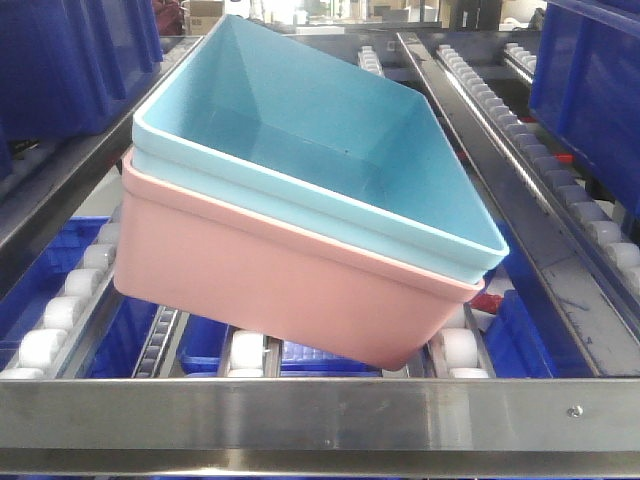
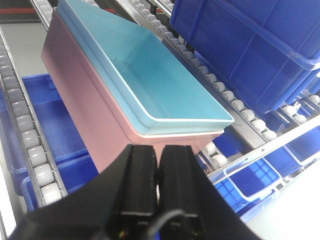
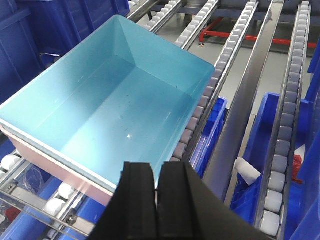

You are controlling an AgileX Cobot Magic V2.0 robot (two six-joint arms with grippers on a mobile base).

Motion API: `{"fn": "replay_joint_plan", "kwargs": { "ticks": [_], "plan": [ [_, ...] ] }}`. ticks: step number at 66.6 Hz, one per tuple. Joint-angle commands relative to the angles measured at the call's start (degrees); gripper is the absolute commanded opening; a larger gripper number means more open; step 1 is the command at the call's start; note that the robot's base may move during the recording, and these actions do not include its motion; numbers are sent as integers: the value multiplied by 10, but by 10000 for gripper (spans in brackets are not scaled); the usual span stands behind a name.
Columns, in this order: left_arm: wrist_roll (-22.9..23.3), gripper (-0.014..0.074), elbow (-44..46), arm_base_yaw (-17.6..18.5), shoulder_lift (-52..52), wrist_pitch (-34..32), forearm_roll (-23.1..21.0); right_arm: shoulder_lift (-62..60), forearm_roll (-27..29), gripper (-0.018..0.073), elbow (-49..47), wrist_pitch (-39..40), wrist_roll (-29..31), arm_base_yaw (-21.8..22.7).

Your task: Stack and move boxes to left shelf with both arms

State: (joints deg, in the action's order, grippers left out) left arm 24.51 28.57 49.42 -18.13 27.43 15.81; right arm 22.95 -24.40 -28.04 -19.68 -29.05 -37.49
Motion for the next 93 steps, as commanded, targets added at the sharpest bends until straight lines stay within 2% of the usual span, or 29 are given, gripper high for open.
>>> {"fn": "replay_joint_plan", "kwargs": {
  "ticks": [1,8,10,11,17,20,27,31,39,42,49,57,63,68,75,93],
  "plan": [
    [-1,-3,16,4,-4,-45,8,1,-16,55,-16,41,0,0],
    [-1,-3,16,4,-5,-37,7,1,-16,55,-16,41,0,0],
    [-13,-3,16,4,-4,-37,-5,1,-16,55,-16,41,0,0],
    [-27,-3,16,4,-3,-36,-15,1,-16,55,-16,41,0,0],
    [-221,-3,16,3,2,-36,-155,1,-16,55,-16,41,0,0],
    [-259,-3,12,3,2,-41,-185,1,-16,55,-16,41,0,0],
    [-259,-3,-15,-4,6,-77,-187,1,-16,55,-16,41,0,0],
    [-259,-3,-48,-32,22,-126,-194,1,-16,55,-16,41,0,0],
    [-259,-3,-135,-124,82,-201,-202,1,-16,55,-16,41,0,0],
    [-259,-3,-170,-170,119,-208,-210,1,-16,55,-16,41,0,0],
    [-259,-3,-224,-247,182,-208,-214,1,-16,55,-16,41,0,0],
    [-259,-3,-266,-316,193,-235,-214,1,-16,55,-16,41,0,0],
    [-259,-3,-295,-353,193,-269,-214,1,-16,55,-16,40,0,0],
    [-259,-3,-322,-377,194,-320,-214,1,-16,55,-16,40,0,0],
    [-259,-3,-321,-398,197,-312,-214,1,-16,55,-16,39,0,0],
    [-259,-3,-321,-400,197,-312,-214,1,-16,55,-16,40,0,0]
  ]
}}
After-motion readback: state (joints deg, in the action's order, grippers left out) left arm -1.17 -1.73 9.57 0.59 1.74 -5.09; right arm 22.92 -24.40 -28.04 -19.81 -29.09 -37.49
